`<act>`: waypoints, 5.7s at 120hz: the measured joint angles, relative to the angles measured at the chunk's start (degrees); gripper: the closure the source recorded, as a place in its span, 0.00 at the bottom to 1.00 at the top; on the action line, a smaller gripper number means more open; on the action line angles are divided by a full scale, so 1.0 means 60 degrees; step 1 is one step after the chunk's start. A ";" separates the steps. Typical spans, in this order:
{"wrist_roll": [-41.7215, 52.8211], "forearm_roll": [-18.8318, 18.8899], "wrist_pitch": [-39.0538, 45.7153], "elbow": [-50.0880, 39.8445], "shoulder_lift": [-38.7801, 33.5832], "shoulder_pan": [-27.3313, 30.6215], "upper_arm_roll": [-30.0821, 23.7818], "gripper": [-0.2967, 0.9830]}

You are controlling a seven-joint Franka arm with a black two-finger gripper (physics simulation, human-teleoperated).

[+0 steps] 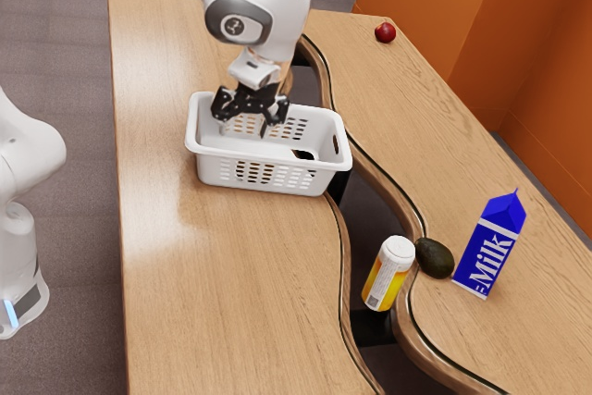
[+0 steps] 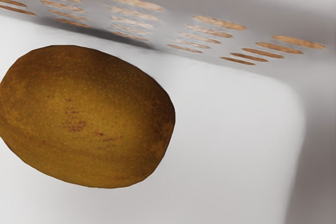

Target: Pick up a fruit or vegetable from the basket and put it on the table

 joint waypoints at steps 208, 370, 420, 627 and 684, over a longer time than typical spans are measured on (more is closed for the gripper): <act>-0.0204 0.0118 0.2391 -0.0082 -0.0016 -0.4170 0.4059 0.33; -0.0439 0.0029 0.2830 0.0361 -0.0075 -0.5199 0.4747 0.25; -0.0454 0.0081 0.3060 0.0692 -0.0261 -0.6185 0.5901 0.31; -0.0389 -0.1935 -0.1194 0.5625 0.0348 -0.4486 0.9008 0.40; -0.0380 -0.2311 -0.1271 0.6569 0.4400 -0.5168 0.9112 0.26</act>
